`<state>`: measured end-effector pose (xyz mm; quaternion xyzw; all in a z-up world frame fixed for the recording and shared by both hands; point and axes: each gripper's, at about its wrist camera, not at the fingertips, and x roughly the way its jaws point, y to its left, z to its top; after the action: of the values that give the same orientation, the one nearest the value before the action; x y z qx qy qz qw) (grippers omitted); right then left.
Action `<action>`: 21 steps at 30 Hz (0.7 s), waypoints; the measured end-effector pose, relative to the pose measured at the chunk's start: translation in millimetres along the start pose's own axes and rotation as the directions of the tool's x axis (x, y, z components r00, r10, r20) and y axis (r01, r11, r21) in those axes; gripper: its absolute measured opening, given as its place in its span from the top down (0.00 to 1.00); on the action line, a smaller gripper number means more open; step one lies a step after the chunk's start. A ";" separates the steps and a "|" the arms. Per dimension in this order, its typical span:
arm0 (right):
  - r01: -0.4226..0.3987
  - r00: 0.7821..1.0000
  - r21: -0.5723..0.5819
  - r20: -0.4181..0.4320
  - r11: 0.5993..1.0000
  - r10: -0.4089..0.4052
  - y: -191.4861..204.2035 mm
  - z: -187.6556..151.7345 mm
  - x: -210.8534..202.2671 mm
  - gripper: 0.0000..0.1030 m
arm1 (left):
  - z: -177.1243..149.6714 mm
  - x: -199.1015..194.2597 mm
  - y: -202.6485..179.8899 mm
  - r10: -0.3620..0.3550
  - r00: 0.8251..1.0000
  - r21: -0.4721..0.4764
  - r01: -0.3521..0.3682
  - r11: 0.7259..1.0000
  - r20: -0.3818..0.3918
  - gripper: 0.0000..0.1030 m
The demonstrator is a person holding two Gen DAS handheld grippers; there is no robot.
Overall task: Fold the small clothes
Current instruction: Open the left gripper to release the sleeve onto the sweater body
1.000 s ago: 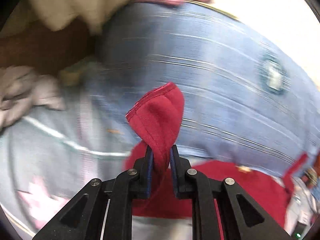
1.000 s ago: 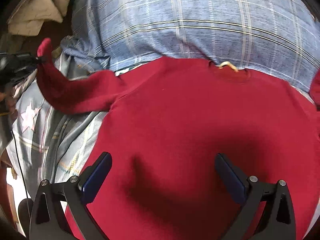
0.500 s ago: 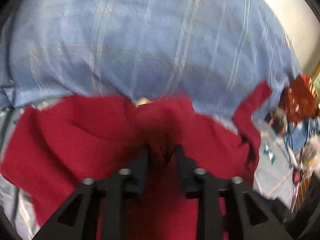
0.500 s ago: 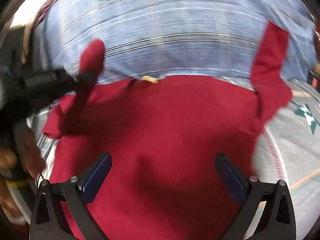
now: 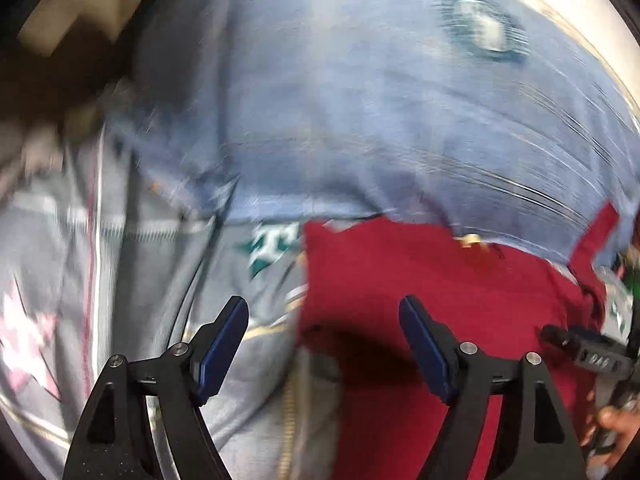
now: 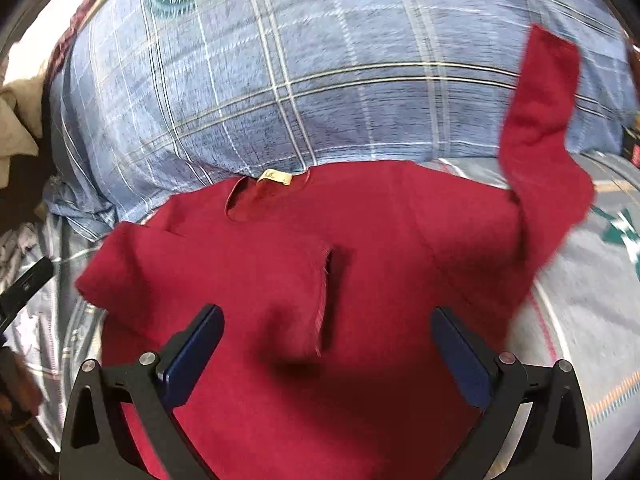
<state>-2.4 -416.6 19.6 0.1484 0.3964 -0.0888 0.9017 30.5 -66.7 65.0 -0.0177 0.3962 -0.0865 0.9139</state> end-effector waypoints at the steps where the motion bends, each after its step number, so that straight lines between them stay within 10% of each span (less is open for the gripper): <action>1: -0.001 1.000 -0.015 -0.021 1.000 0.001 4.1 1.7 11.2 0.04 | 0.4 9.0 11.8 -0.005 1.000 -0.042 0.005 0.999 -0.007 0.25; 3: 0.060 0.998 -0.113 0.035 0.992 -0.057 18.7 3.3 17.3 0.31 | 1.3 21.4 23.9 0.005 1.000 -0.089 -0.007 0.996 -0.015 0.26; 4: 0.063 0.998 -0.160 0.032 0.985 -0.059 24.7 4.2 20.1 0.86 | 2.6 26.2 24.5 0.010 1.000 -0.095 -0.011 0.995 -0.016 0.26; 5: 0.067 0.998 -0.177 0.020 0.982 -0.064 28.6 7.6 20.3 0.95 | 7.6 31.5 26.6 0.014 1.000 -0.097 -0.015 0.995 -0.011 0.26; 15: 0.119 0.983 -0.001 0.137 0.993 -0.118 -22.5 34.7 -5.2 0.94 | 2.4 31.6 -3.0 -0.002 1.000 -0.022 0.002 1.000 0.013 0.25; 21: 0.171 0.972 0.061 0.156 0.983 -0.178 -33.9 23.5 -17.0 0.60 | -17.3 51.8 -30.8 0.037 0.999 0.122 -0.032 0.992 -0.038 0.25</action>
<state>-7.0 -455.6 40.6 0.1267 0.3316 -0.1887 0.9156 48.3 -105.3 18.8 0.0463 0.4085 -0.0949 0.9066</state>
